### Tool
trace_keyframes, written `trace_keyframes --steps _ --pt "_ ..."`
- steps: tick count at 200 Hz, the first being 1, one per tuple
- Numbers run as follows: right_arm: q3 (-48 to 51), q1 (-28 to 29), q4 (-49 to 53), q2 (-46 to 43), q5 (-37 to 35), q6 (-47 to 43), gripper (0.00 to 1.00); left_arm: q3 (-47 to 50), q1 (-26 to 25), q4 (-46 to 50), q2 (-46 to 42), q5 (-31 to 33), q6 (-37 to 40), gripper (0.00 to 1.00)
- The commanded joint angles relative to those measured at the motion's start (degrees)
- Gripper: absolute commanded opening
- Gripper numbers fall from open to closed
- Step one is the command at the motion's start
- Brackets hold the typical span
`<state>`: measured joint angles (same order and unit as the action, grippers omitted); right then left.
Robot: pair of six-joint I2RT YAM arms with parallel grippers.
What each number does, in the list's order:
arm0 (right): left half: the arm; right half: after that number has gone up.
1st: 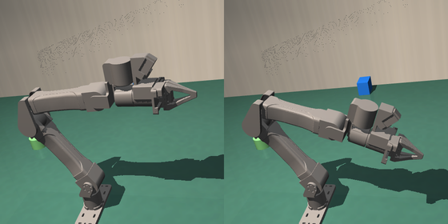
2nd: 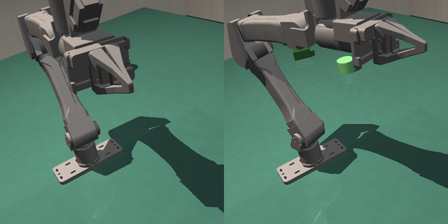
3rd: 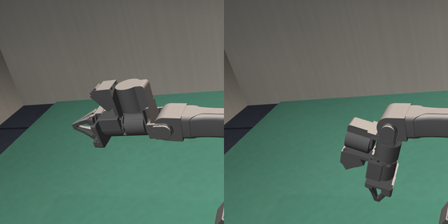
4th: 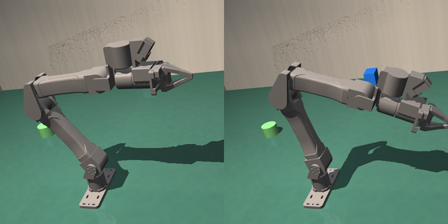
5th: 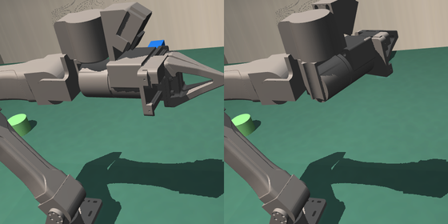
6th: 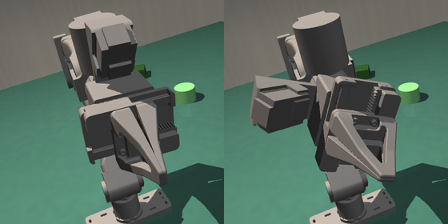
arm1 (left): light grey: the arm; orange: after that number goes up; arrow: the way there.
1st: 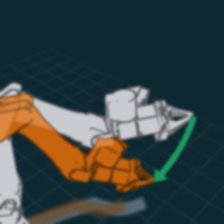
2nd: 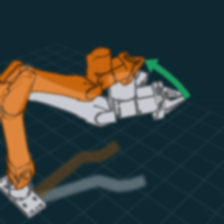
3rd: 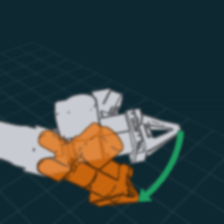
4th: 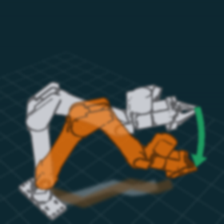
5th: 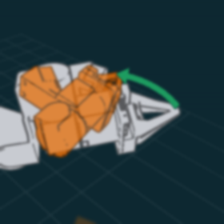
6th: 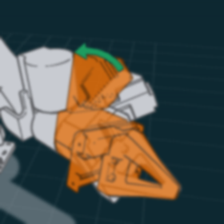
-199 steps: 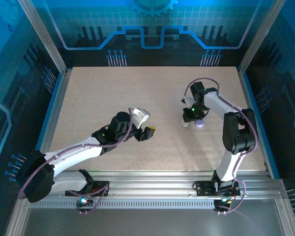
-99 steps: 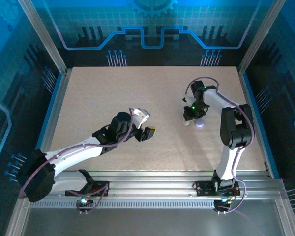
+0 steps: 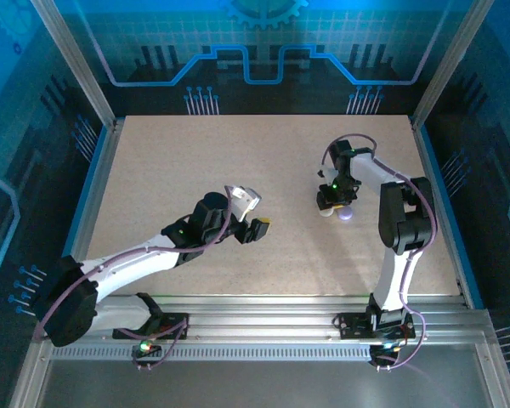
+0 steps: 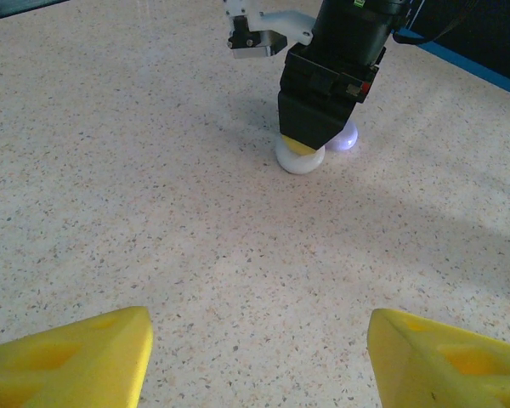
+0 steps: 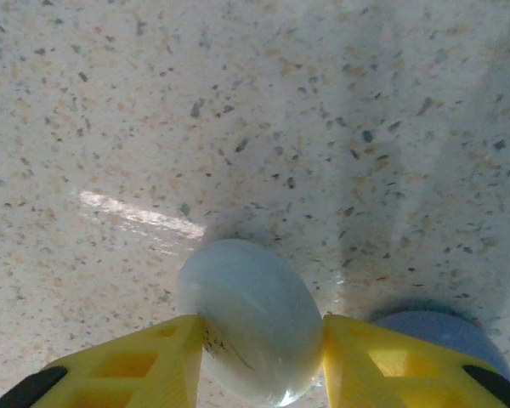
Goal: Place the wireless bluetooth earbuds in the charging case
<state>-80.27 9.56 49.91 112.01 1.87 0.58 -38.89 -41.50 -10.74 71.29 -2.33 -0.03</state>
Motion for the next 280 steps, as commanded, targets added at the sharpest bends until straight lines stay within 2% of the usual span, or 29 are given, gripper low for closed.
trace_keyframes --steps 1,69,106,121,131,145,155,160,173,199,213,232,251,268,280 --pt "-1.3 -0.9 1.3 1.0 -2.2 0.8 0.44 -1.4 -0.3 -0.3 0.3 0.4 0.1 0.68" --pt "-1.2 -0.9 0.3 -1.1 -1.5 1.7 0.48 -1.7 -0.2 0.7 -0.6 2.5 0.8 0.70" --pt "1.1 -1.0 -3.4 -9.3 0.3 2.1 0.50 -4.0 2.8 5.5 -3.1 9.7 1.0 0.79" --pt "4.0 -0.9 -7.0 -14.8 -0.1 2.4 0.57 -4.7 6.9 8.0 -5.3 14.6 -0.5 0.86" --pt "7.4 -1.0 -10.7 -18.9 -1.2 2.7 0.64 -4.2 10.6 8.9 -7.1 18.7 -2.5 0.99" --pt "14.6 -1.3 -19.3 -24.9 -3.8 3.0 0.85 -2.7 16.5 10.1 -9.7 25.6 -5.1 0.99" --pt "21.7 -2.0 -26.6 -28.8 -5.3 3.5 0.92 0.4 20.2 7.8 -11.1 31.7 -5.8 0.99" --pt "24.6 -2.6 -30.0 -30.3 -5.4 3.9 0.99 1.8 22.2 6.2 -11.7 33.3 -5.7 0.99" --pt "32.1 -4.4 -37.7 -34.3 -4.9 5.4 1.00 6.1 26.5 1.0 -12.2 35.3 -5.0 0.99" --pt "44.0 -7.1 -52.1 -40.2 -5.0 6.2 1.00 12.5 30.7 -8.9 -8.4 35.4 -3.0 0.99" --pt "48.9 -7.6 -58.3 -42.5 -6.7 5.7 1.00 16.2 31.8 -19.5 -2.7 35.9 0.5 0.99" --pt "54.1 -8.0 -64.9 -44.7 -9.3 5.1 1.00 19.1 33.2 -33.9 5.6 33.4 3.5 0.99" --pt "58.4 -8.2 -73.0 -46.0 -10.1 3.3 1.00 17.0 33.9 -35.5 9.5 29.5 1.8 0.99" --pt "61.2 -8.4 -78.8 -46.3 -11.2 1.0 1.00 16.5 34.3 -42.5 15.8 25.1 3.8 0.99" --pt "62.8 -8.6 -83.4 -45.9 -11.5 -0.2 1.00 16.6 35.1 -38.8 13.8 23.3 1.8 0.99"
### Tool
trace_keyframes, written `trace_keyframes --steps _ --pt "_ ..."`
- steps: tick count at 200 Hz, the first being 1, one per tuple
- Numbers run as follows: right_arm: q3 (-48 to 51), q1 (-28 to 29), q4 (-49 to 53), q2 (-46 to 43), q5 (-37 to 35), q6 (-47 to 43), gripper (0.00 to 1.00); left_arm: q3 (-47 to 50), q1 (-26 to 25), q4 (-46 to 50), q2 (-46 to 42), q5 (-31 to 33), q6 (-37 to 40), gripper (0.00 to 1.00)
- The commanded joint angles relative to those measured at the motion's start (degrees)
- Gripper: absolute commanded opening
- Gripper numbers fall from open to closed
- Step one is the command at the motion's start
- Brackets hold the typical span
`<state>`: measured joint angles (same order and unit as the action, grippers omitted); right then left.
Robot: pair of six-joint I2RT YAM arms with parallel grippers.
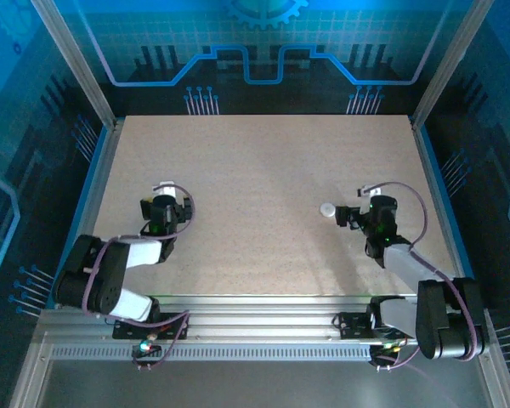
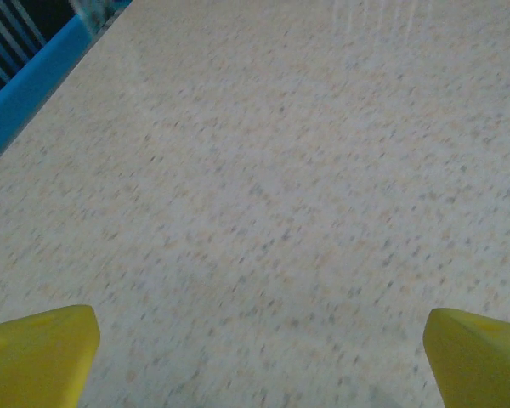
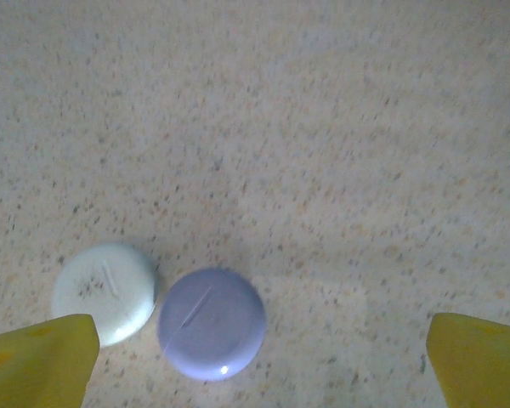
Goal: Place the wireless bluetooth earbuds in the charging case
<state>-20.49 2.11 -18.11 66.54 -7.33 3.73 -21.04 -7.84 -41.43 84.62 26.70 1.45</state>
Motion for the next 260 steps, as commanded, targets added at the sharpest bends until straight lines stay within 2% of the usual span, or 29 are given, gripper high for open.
trace_keyframes --steps 1,18,25,30,46,60,72,87,95,105,126,260 --pt "3.1 -1.1 -15.8 -0.4 -2.3 -3.4 1.00 -1.1 1.5 -8.2 0.4 -5.9 0.3 0.99" --pt "3.7 -1.2 -20.3 1.6 -0.8 -4.0 1.00 5.0 2.2 -20.6 3.0 -7.7 -0.5 0.99" --pt "3.2 -1.2 -21.3 3.0 0.2 -4.0 1.00 6.9 2.6 -30.6 6.9 -7.3 0.4 0.99" --pt "2.5 -1.2 -21.2 4.1 0.9 -3.8 1.00 7.5 2.7 -33.6 7.8 -7.4 0.8 0.99" --pt "-0.7 -0.9 -19.6 7.5 3.0 -3.1 1.00 3.9 3.3 -19.6 4.2 -7.3 -1.6 0.99" --pt "-1.4 -0.1 -23.6 11.2 4.9 -3.2 1.00 -0.2 5.2 -12.1 3.9 -10.9 -3.0 0.99" --pt "-2.3 1.4 -25.1 15.2 4.4 -4.5 1.00 0.9 6.6 -15.2 4.4 -11.7 -3.8 0.99" --pt "-2.7 2.4 -29.3 20.1 5.4 -6.5 1.00 0.7 6.6 -14.3 4.2 -11.8 -3.9 0.99" --pt "-3.5 1.8 -25.6 19.0 6.4 -5.9 1.00 0.7 6.6 -14.3 4.1 -12.0 -3.8 0.99" --pt "-3.0 1.5 -27.5 19.5 7.6 -6.2 1.00 0.7 6.6 -14.3 4.2 -11.9 -3.8 0.99" --pt "-4.2 0.5 -25.1 19.6 9.3 -5.3 1.00 0.6 6.5 -14.1 4.2 -11.8 -3.7 0.99" --pt "-4.6 -0.1 -24.6 19.8 8.6 -4.4 1.00 0.5 6.5 -13.9 4.2 -11.9 -3.7 0.99"
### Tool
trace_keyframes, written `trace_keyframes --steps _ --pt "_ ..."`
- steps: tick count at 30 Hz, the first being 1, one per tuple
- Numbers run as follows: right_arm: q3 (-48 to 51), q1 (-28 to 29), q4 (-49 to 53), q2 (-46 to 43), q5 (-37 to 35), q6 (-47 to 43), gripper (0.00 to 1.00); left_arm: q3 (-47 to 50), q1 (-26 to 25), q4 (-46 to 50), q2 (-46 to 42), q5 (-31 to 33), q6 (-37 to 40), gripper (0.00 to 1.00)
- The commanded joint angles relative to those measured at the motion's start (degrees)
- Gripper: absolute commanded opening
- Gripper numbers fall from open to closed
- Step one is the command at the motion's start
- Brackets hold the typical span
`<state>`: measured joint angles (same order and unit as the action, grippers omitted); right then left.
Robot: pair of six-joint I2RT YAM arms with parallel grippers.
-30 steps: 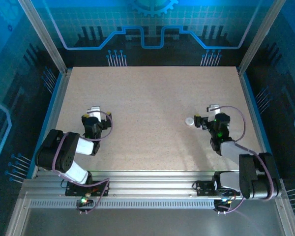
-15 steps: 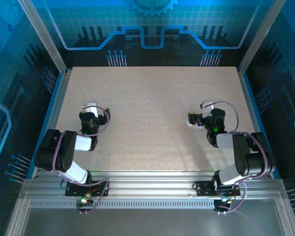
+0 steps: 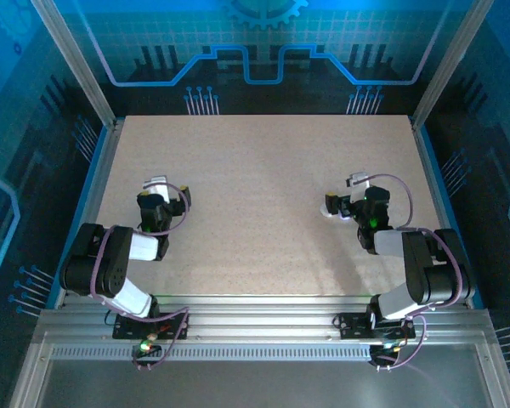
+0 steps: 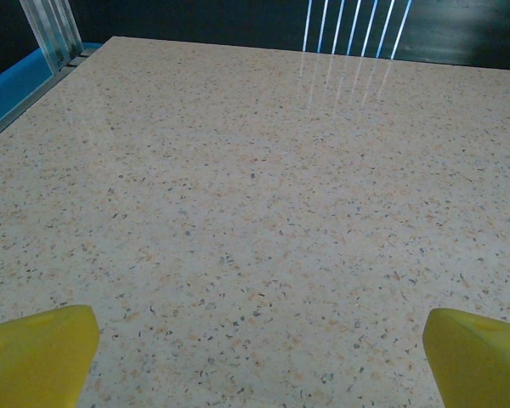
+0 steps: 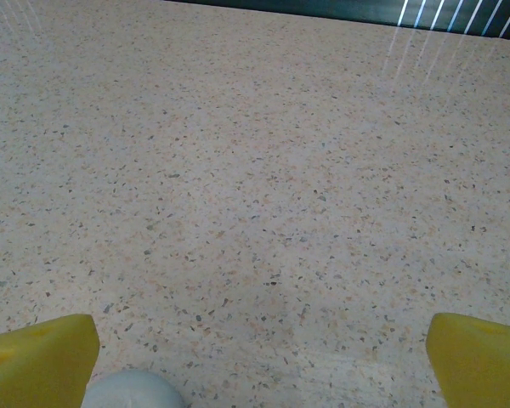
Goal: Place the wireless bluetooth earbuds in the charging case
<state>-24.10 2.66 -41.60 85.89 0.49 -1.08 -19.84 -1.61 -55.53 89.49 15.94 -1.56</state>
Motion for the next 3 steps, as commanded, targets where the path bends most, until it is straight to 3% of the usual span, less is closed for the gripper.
trace_keyframes --steps 1,3 --pt "-1.0 -0.6 -1.1 0.4 0.7 0.4 1.00 -0.8 0.3 0.2 -0.7 -1.2 -0.7 0.99" --pt "-0.9 -0.6 -1.1 0.4 0.8 0.5 1.00 -0.5 0.3 -0.2 -0.7 -1.0 -0.7 0.99"
